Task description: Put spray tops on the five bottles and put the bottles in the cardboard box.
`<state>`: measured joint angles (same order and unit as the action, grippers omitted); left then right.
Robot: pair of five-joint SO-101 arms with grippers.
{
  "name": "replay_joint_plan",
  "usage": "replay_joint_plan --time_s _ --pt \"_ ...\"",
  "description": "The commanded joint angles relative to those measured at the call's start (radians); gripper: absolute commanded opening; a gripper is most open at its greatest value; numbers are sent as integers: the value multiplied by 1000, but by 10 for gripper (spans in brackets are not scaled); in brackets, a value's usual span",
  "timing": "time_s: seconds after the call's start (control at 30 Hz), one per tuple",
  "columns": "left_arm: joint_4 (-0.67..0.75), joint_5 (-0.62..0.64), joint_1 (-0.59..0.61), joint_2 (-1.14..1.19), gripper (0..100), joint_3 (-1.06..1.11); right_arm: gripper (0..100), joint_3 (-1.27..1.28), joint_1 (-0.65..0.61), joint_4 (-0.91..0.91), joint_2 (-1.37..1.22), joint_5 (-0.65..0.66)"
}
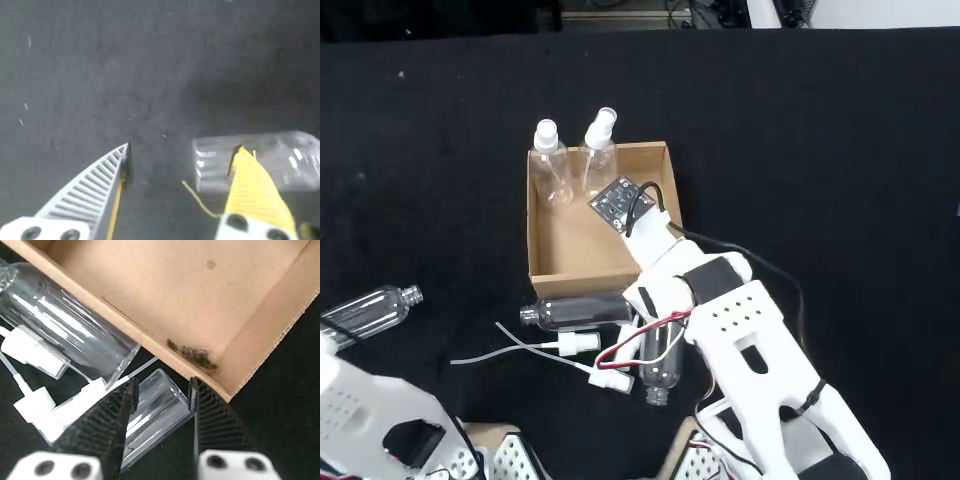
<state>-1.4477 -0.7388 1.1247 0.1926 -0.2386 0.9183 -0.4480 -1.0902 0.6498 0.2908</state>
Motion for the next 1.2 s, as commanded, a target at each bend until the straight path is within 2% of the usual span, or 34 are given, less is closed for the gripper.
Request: replay_joint_plan --time_s 0.0,0.13,0.33,0.53,0.67,0.77,1.03,1.17 --pt "-221 -308 -87 -14 295 -166 145 -2 -14 20 -4 -5" --pt "-310 -568 -110 -12 295 -165 145 -2 -14 20 -4 -5" --pt "-310 -818 -124 -14 295 -44 145 -2 -14 20 -4 -5" --pt "-272 -824 -243 -5 295 27 145 -2 -14 20 -4 -5" --pt "-86 -749 -295 -14 296 188 145 -2 -11 18 -5 -5" --pt "41 -749 -308 -28 298 309 145 -2 -11 20 -5 -2" --pt "203 -802 -318 -115 300 501 145 -2 -11 20 -5 3" --pt "331 -743 -337 -97 298 582 145 -2 -11 20 -5 -2"
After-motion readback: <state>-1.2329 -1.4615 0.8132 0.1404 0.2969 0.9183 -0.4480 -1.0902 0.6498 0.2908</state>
